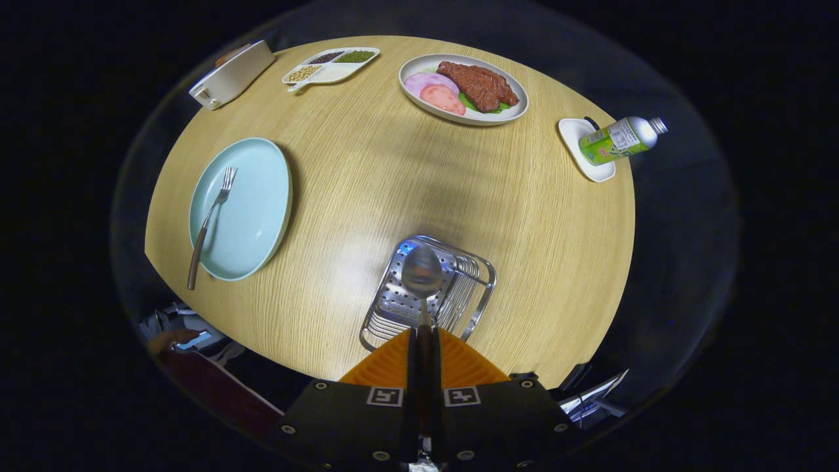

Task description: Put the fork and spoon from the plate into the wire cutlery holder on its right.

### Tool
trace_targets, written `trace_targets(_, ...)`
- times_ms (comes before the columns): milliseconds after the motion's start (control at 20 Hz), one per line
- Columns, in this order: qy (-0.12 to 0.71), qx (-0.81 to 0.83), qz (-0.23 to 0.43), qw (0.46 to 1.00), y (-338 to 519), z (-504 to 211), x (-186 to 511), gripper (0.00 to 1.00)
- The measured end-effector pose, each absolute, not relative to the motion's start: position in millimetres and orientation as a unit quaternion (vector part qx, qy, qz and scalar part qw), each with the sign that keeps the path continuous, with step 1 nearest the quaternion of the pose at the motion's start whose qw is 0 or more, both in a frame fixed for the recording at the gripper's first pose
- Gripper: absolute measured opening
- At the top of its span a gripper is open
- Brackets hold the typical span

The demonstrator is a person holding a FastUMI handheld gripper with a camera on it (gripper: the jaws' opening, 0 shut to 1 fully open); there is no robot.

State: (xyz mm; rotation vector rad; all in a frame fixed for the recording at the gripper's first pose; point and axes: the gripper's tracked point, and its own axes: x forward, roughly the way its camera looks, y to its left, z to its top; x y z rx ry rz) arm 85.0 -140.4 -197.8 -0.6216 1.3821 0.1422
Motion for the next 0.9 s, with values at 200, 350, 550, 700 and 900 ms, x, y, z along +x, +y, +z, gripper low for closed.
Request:
trace_targets(200, 0.605, -0.263, 0.059, 0.75, -138, -187, 89, 0.19)
trace_targets(350, 0.565, -0.226, 0.05, 0.792, -130, -166, 95, 0.44)
trace_targets(550, 0.5, -0.136, 0.076, 0.852, -89, -141, 92, 0.71)
trace_targets(700, 0.455, -0.087, 0.086, 0.882, -62, -127, 88, 0.87)
trace_targets(900, 0.376, -0.017, 0.109, 0.92, -5, -107, 83, 0.99)
